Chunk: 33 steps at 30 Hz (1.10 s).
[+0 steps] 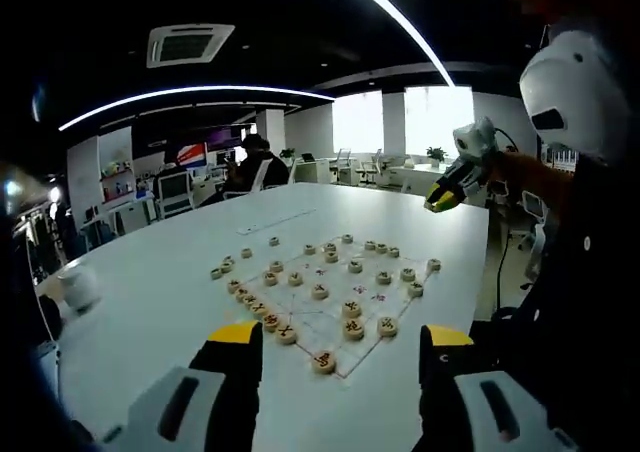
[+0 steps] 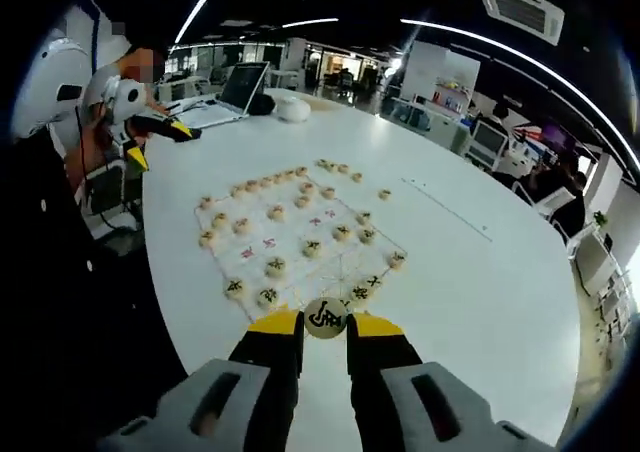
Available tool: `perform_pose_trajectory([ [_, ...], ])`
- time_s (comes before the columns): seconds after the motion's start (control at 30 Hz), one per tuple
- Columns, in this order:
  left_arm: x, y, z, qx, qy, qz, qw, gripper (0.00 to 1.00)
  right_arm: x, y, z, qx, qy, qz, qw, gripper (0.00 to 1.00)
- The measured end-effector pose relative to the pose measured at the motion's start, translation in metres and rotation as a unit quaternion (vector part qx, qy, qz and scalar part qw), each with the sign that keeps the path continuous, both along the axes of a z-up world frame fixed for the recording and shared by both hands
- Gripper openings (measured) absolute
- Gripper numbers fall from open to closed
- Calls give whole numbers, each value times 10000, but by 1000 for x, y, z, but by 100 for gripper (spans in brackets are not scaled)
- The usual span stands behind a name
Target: Pick up the chess pieces one by one and place each piece onto its starting position on the chessboard, setting the pieces on their correct points until all the chess pieces are arranged in the starting layout
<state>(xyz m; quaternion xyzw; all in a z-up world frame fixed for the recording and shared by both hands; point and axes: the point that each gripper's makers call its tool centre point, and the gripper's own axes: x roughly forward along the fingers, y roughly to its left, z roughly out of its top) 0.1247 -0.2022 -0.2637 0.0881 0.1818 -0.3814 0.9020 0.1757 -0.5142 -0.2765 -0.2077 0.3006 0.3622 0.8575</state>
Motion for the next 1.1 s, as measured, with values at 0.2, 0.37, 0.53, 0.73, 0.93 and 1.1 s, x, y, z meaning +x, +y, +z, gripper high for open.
perform_pose_trajectory([
  [0.2, -3, 8, -7, -52, 71, 126, 9999, 64, -2, 10, -28, -108, 340, -365, 9987, 19],
  [0.37, 1, 11, -11, -123, 116, 150, 9997, 64, -6, -1, -42, -305, 407, -1180, 9917, 19],
  [0.53, 6, 10, -15, -152, 143, 84, 9997, 64, -7, -2, -35, 86, 374, -1907, 9809, 19],
  [0.73, 12, 3, -18, -186, 201, -96, 9996, 64, -8, -2, -50, -102, 480, -2193, 9744, 19],
  [0.93, 12, 0, -17, -211, 188, -134, 9995, 64, -10, 6, -66, -234, 561, -2174, 9742, 19],
  [1.1, 10, -1, -21, -138, 239, -126, 9995, 64, -6, 16, -68, -180, 543, -2117, 9757, 19],
])
